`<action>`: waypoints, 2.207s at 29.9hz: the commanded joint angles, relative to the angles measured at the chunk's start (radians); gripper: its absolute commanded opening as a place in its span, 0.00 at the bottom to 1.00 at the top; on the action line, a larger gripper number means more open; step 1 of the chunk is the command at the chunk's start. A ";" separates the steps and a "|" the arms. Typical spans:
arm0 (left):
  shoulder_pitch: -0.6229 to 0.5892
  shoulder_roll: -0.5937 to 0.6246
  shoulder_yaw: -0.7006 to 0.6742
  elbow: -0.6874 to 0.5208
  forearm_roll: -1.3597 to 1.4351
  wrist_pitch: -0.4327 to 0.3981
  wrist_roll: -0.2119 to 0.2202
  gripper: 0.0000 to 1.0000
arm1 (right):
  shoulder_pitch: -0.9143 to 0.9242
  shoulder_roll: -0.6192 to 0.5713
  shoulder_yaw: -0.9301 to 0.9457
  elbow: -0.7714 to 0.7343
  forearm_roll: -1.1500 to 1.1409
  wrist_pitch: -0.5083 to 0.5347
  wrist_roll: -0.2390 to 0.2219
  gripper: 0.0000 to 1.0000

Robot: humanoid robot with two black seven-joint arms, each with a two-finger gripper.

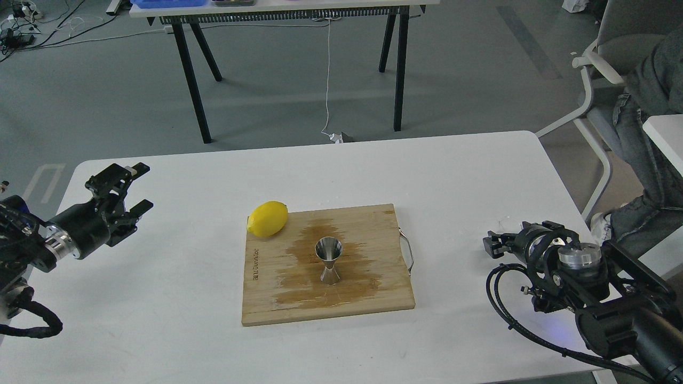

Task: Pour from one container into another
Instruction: 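Grasp the small clear glass with the right gripper, then lift the glass and move it above the jigger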

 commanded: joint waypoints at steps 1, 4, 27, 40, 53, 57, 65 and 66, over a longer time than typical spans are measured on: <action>0.000 -0.002 0.001 0.004 0.000 0.000 0.000 0.99 | -0.001 0.001 0.000 0.000 -0.001 0.003 0.000 0.59; 0.000 -0.005 0.001 0.020 0.000 0.000 0.000 0.99 | -0.001 0.001 -0.001 0.000 -0.009 0.005 0.000 0.52; 0.000 -0.049 0.001 0.022 0.000 0.000 0.000 0.99 | 0.210 -0.012 -0.084 0.068 -0.226 0.009 -0.113 0.29; -0.002 -0.071 0.001 0.022 0.000 0.000 0.000 0.99 | 0.847 -0.095 -0.762 0.108 -0.254 0.216 -0.216 0.28; -0.002 -0.100 0.001 0.022 0.000 0.000 0.000 0.99 | 0.940 -0.137 -0.977 0.307 -0.266 0.374 -0.230 0.27; -0.002 -0.098 0.002 0.022 0.000 0.000 0.000 0.99 | 0.930 -0.171 -1.008 0.315 -0.266 0.459 -0.230 0.26; -0.003 -0.097 0.001 0.022 0.000 0.000 0.000 0.99 | 0.938 -0.210 -1.092 0.315 -0.402 0.621 -0.275 0.26; -0.002 -0.097 0.001 0.022 0.000 0.000 0.000 0.99 | 0.940 -0.210 -1.107 0.315 -0.430 0.626 -0.276 0.26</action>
